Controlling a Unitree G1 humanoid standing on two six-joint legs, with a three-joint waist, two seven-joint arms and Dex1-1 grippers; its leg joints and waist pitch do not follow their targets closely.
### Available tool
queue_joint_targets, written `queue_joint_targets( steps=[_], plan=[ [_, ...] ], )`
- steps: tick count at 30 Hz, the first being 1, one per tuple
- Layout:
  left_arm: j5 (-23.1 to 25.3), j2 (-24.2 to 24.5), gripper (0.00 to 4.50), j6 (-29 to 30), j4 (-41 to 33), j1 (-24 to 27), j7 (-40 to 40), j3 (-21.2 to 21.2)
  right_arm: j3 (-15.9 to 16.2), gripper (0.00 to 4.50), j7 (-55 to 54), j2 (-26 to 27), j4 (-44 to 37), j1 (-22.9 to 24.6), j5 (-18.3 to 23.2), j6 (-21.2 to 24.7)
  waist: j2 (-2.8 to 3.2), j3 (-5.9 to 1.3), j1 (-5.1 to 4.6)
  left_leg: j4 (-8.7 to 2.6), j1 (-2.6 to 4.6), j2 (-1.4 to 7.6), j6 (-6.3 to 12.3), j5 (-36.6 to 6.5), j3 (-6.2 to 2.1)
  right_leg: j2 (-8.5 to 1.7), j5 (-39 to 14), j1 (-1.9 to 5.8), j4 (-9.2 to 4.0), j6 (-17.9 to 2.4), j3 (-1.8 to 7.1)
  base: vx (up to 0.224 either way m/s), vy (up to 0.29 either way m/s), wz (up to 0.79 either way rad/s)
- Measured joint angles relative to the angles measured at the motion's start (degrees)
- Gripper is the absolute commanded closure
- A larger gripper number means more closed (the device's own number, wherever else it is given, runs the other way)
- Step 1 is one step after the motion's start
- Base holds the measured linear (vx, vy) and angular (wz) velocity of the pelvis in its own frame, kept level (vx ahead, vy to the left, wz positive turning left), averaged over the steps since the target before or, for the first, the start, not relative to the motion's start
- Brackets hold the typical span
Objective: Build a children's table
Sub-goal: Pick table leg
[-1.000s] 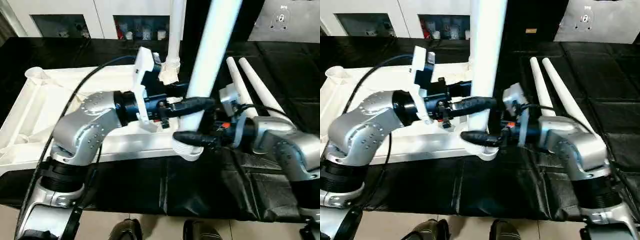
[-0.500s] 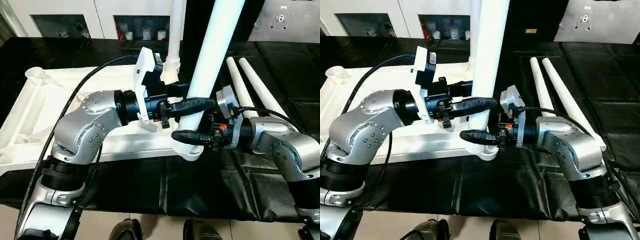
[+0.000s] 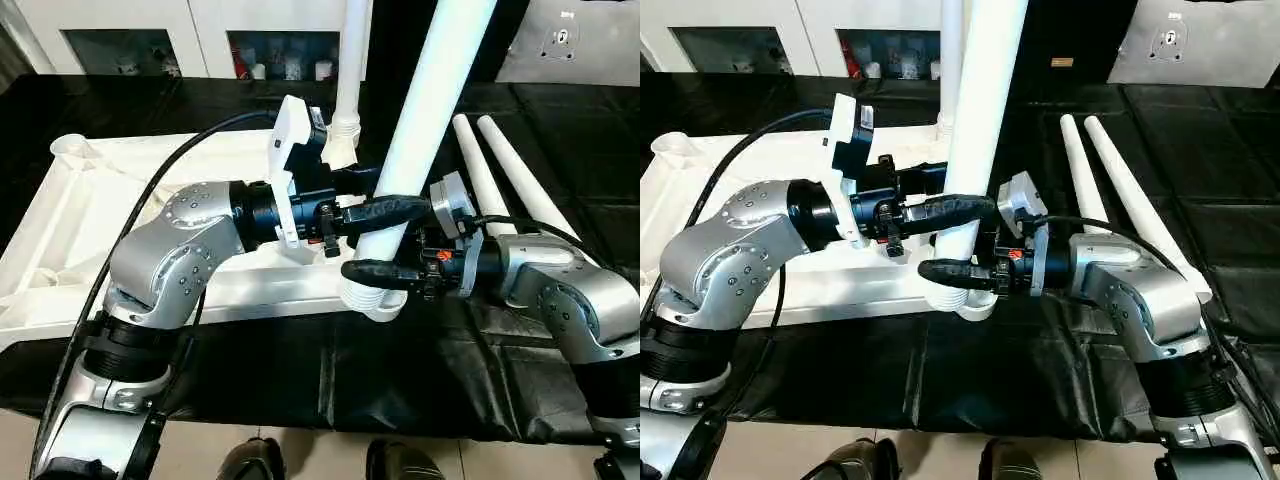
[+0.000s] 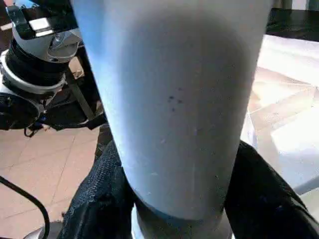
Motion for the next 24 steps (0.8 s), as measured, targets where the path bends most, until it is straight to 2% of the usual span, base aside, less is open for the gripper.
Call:
queue_joint_targets(
  steps=[8,13,18,24],
  plan=[
    [-0.2,-0.05,2.62,0.01,-0.25,0.57,0.39,0.32,0.02,2.53,-0.03,0.12,0.0,0.02,-0.04,-0.06,0.0,0.0,-0.03,0.0,0.0,0.0,0.0,0.0,0.0,0.0,0.0,0.0,0.0,0.0,0.0,0.0,0.0,0.0],
    [-0.3,0.38,2.62,0.31,-1.91,2.95,0.95,0.45,1.09,2.53,-0.11,0.31,-0.25,0.79,-1.11,-0.3,0.0,0.0,-0.05,-0.01,0.0,0.01,0.0,0.0,0.0,0.0,0.0,0.0,-0.01,0.0,0.0,0.0,0.0,0.0],
    [-1.53,0.51,2.62,0.26,-5.89,10.8,1.57,0.62,3.24,2.54,-0.93,0.39,-3.22,5.75,-1.8,-0.7,-0.03,0.02,-0.17,-0.05,0.0,0.02,0.0,-0.01,0.0,0.0,-0.01,-0.01,-0.06,0.01,-0.01,0.0,0.0,0.0],
    [-1.32,0.42,2.62,-1.41,-10.8,17.39,3.18,-0.01,3.63,2.55,-1.63,0.23,-7.0,10.14,-2.1,-0.34,-0.3,-0.04,-0.41,-0.03,0.05,0.01,-0.06,0.01,0.0,0.0,-0.01,0.07,-0.07,0.04,0.01,0.0,0.0,0.0]
  ],
)
